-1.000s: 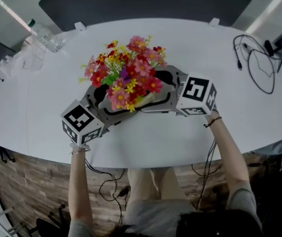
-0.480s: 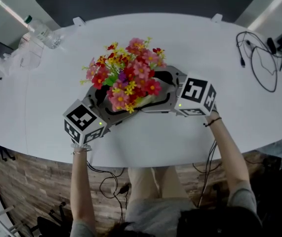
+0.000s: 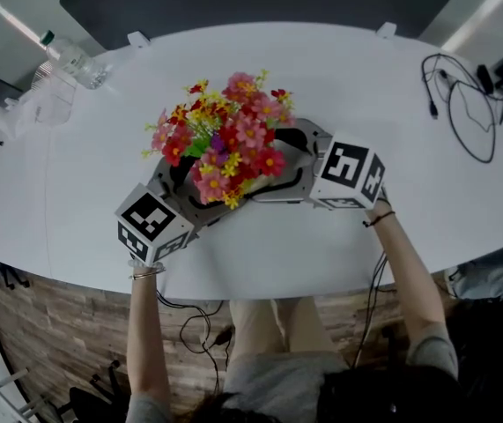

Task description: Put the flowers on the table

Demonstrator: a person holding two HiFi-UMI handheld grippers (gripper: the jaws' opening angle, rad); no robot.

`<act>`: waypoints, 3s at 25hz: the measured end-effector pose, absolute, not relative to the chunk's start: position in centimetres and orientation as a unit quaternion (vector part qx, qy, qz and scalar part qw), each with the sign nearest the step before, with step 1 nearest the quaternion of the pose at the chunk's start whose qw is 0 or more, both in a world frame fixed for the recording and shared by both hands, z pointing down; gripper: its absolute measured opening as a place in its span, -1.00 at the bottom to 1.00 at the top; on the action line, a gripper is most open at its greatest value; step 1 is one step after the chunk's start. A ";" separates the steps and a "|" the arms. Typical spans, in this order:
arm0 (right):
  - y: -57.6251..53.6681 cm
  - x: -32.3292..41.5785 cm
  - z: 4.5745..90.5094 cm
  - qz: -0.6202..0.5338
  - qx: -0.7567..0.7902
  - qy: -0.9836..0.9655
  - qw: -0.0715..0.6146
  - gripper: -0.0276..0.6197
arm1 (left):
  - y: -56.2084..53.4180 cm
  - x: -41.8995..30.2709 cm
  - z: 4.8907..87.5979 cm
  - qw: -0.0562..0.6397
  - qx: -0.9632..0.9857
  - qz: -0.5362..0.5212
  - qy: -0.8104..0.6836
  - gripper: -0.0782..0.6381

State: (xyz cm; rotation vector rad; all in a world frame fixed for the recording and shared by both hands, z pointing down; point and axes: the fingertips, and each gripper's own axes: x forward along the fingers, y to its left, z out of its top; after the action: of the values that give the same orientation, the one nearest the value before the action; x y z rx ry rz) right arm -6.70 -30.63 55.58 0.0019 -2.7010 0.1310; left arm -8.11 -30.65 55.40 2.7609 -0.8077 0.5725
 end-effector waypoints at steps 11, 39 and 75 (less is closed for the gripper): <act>-30.3 -6.7 56.5 0.029 0.006 -0.970 0.239 0.46 | -30.2 -8.3 56.1 0.087 0.927 0.220 -0.293 0.49; -30.2 -5.4 56.7 0.037 0.055 -0.965 0.254 0.45 | -29.3 -9.8 55.6 0.104 0.911 0.190 -0.351 0.48; -24.4 -2.5 52.4 0.084 0.116 -0.967 0.211 -0.48 | -22.5 -7.6 53.4 0.144 0.880 0.188 -0.413 -0.35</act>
State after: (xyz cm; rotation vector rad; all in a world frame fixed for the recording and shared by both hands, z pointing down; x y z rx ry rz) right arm -2.48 -24.36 52.37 0.3209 -2.6864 0.2338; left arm -7.58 -22.49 53.37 2.5357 -1.1894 0.5430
